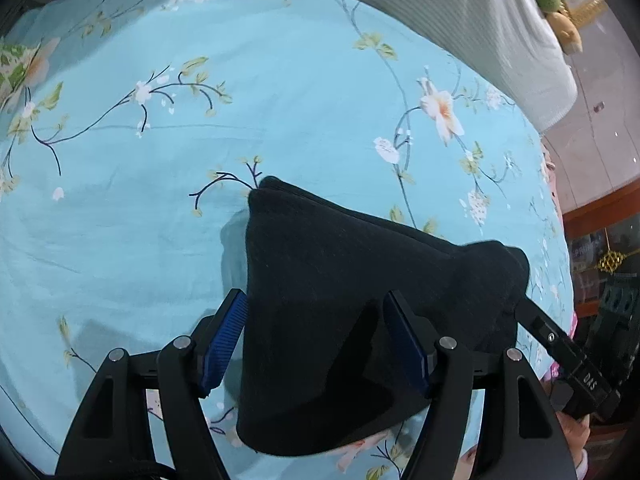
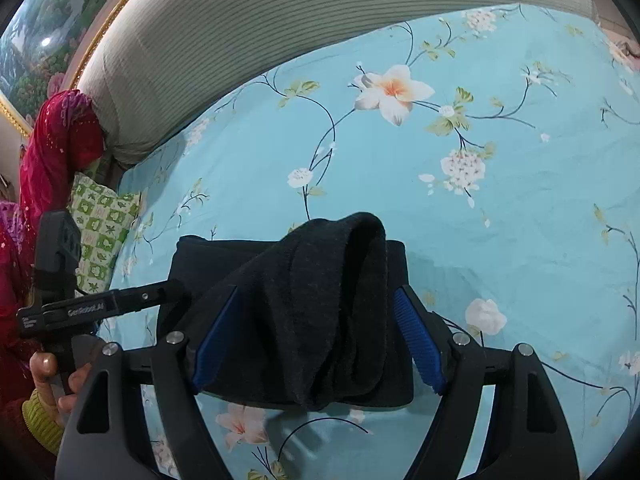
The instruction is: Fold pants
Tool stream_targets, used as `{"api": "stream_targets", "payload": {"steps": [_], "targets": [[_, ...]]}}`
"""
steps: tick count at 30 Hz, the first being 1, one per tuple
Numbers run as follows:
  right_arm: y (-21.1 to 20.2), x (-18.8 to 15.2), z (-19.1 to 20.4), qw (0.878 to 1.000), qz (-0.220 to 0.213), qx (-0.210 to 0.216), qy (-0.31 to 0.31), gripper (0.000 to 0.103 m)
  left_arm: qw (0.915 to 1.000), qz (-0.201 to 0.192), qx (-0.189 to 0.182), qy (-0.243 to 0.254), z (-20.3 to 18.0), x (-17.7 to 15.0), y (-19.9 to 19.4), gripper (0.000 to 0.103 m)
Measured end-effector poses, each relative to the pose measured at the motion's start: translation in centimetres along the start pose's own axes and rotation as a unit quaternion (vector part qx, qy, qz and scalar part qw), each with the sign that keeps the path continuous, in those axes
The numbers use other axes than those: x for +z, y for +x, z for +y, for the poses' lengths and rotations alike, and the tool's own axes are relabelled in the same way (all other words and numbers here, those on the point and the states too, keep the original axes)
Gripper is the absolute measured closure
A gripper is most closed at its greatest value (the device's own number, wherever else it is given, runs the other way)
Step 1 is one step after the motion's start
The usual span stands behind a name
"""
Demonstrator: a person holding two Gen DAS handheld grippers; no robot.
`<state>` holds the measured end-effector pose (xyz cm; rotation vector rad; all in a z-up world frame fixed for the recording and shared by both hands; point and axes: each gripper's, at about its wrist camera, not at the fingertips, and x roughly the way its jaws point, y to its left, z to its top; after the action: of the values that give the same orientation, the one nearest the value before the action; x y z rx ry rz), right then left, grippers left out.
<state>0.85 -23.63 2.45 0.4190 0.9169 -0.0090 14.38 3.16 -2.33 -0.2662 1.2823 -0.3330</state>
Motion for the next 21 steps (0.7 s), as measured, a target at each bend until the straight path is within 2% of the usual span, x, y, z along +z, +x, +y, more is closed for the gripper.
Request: {"api": "stream_targets", "payload": {"steps": [7, 9, 13, 14, 15, 16, 17, 18, 19, 21], "targets": [[0.9, 0.4, -1.0, 0.999, 0.005, 0.014, 0.03, 0.025, 0.9997, 0.0, 0.003, -0.022, 0.6, 1.1, 1.1, 0.032], [1.1, 0.5, -0.8, 1.0, 0.007, 0.013, 0.025, 0.025, 0.9997, -0.005, 0.007, -0.022, 0.5, 1.3, 1.3, 0.036], [1.8, 0.2, -0.5, 1.0, 0.025, 0.001, 0.01, 0.056, 0.9996, -0.003, 0.022, -0.015, 0.1, 1.4, 2.0, 0.061], [1.8, 0.2, -0.4, 1.0, 0.027, 0.001, 0.006, 0.058, 0.9997, -0.003, 0.02, -0.012, 0.1, 1.4, 2.0, 0.068], [1.8, 0.2, -0.4, 1.0, 0.027, 0.004, 0.002, 0.065, 0.9998, -0.006, 0.013, -0.012, 0.2, 1.4, 1.7, 0.073], [1.5, 0.3, -0.2, 1.0, 0.026, 0.01, -0.006, 0.073, 0.9999, -0.008, 0.006, -0.013, 0.3, 1.3, 1.4, 0.075], [1.1, 0.5, 0.1, 0.999, 0.022, 0.017, -0.015, 0.077, 0.9998, -0.011, 0.0, -0.015, 0.4, 1.3, 1.0, 0.077], [0.6, 0.7, 0.4, 0.999, 0.017, 0.025, -0.022, 0.09, 0.9997, -0.014, -0.005, -0.018, 0.5, 1.3, 0.5, 0.078], [0.2, 0.9, 0.7, 0.999, 0.012, 0.033, -0.025, 0.095, 0.9995, -0.017, -0.013, -0.022, 0.7, 1.2, 0.1, 0.078], [-1.1, 1.4, 1.3, 0.998, 0.0, 0.054, -0.029, 0.095, 0.9988, -0.023, -0.031, -0.031, 1.3, 1.1, -0.5, 0.078]]}}
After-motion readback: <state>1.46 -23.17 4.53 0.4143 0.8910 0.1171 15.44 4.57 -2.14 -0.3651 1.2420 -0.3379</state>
